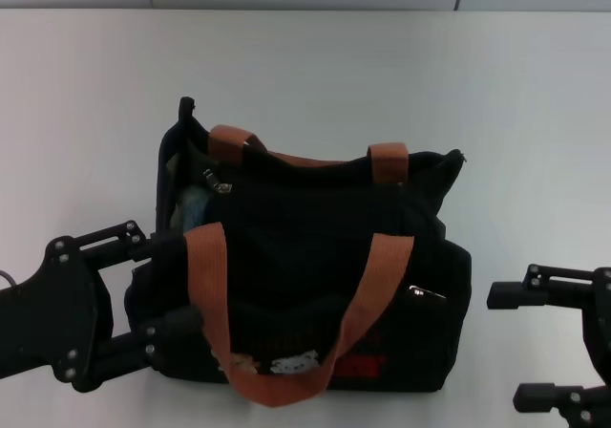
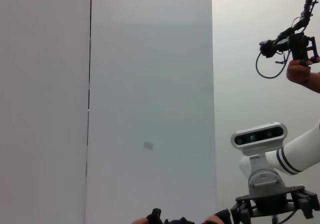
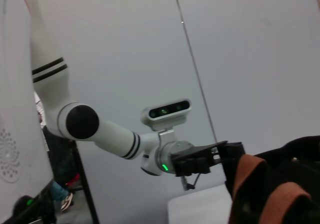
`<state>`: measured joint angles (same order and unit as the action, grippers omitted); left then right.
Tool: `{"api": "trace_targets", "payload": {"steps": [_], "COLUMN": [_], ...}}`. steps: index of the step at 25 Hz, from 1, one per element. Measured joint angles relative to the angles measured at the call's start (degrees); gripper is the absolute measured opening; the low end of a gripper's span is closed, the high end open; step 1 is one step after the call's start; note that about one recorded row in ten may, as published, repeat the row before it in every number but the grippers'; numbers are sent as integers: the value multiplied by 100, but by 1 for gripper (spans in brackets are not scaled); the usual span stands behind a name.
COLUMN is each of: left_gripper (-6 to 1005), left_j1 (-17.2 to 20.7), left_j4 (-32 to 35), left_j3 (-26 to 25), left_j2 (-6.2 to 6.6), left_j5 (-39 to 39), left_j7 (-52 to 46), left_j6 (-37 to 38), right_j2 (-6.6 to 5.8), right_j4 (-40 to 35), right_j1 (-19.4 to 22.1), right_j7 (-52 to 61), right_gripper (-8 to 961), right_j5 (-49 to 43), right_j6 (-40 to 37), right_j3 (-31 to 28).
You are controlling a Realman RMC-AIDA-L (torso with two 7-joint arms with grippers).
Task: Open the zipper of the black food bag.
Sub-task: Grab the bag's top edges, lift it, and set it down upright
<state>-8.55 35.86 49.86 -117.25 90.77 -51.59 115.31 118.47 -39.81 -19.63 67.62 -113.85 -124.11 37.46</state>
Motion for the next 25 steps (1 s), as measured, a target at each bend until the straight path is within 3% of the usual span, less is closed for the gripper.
{"api": "trace_targets", "payload": {"steps": [7,12,20,25], "left_gripper": [626,627,628,629], "left_j1": [89,173,259,535], "left_j4": [-6,12,-29,-223], "left_j3": [-62,-99,-298,-467], "left_j2": [54,118,140,91], "left_j5": [-91,-270,-287,-43], "left_j7": [21,25,24,426], "left_j6": [0,0,-8,-81], "right_j2": [-10,3,-27,-75], "right_j4": [163,398,355,346], "right_j1": [-152,-354,-216,-130], "right_j7": [0,-1,-62,-102], "right_gripper": [819,819,818,818], "right_j5": [-66,-70,64,71], "right_j6": [-49,191,107,-35], "right_j3": [313,625,440,39]}}
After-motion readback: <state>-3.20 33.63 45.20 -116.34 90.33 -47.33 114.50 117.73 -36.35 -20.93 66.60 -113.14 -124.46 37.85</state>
